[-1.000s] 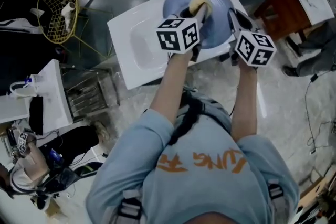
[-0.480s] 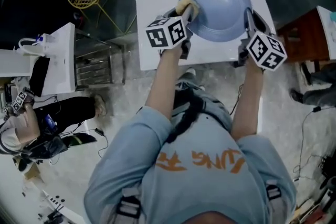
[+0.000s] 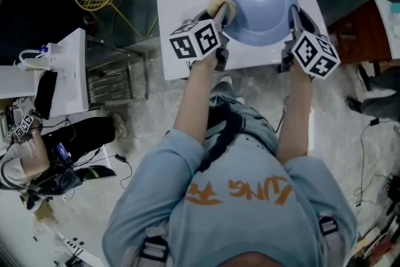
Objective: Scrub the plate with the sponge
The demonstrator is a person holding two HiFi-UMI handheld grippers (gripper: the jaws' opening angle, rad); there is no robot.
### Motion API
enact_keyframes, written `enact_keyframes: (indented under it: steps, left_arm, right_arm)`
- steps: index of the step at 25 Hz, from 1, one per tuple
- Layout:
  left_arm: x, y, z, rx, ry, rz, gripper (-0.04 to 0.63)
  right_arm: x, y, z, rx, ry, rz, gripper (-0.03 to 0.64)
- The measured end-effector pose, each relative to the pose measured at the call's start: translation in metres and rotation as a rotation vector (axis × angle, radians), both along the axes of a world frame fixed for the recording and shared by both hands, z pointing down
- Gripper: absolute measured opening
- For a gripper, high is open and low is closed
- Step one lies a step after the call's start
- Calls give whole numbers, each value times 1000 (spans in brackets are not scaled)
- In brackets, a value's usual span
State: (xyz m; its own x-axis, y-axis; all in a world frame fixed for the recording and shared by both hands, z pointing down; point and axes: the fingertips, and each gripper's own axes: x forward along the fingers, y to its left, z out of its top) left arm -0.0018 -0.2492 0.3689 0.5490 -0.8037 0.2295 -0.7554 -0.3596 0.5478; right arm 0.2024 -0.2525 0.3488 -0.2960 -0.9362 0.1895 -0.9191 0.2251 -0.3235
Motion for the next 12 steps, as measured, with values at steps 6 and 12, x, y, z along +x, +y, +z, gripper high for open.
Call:
enact_keyframes:
  steps: [6,12]
  left_arm:
    - [110,21,-24,47,55,267,49]
    - [199,50,-23,31,33,474,49]
  right_arm:
    - [43,16,6,-3,-1,99,18]
    - [92,33,-3,18,12,200,18]
